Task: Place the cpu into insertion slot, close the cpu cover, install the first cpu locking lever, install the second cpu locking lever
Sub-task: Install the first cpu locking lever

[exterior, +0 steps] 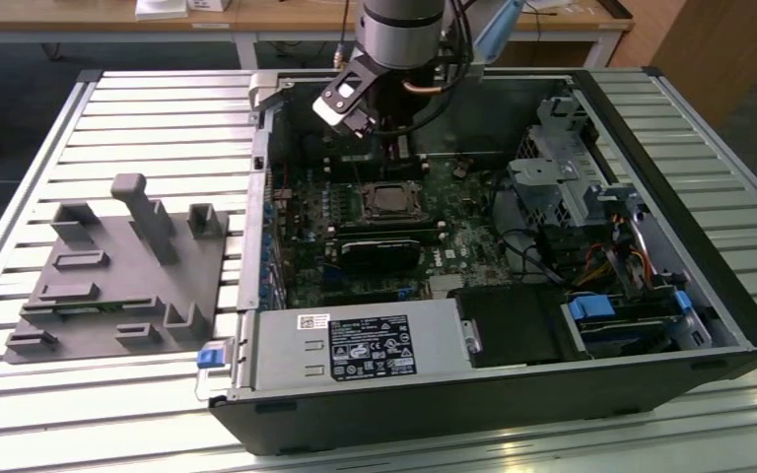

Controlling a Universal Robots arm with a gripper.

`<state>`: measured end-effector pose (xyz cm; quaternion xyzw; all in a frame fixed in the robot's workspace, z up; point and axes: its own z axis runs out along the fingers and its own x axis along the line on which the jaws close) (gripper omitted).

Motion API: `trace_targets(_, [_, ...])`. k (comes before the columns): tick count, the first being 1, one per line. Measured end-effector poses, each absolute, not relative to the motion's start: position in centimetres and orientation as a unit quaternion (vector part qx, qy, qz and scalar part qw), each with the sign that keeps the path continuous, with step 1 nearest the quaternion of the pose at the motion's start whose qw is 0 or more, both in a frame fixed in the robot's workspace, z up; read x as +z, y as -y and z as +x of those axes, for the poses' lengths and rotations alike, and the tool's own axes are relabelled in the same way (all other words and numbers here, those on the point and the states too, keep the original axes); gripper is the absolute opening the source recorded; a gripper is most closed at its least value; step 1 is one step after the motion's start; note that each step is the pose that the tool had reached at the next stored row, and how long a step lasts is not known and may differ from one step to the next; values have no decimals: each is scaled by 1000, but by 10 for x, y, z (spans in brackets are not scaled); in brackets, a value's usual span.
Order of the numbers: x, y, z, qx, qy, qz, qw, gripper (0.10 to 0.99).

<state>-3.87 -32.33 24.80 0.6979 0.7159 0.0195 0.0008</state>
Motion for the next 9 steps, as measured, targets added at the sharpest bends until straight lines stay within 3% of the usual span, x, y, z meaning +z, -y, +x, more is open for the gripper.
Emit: trace_targets(9, [263, 323, -39, 20, -716, 698, 1, 106])
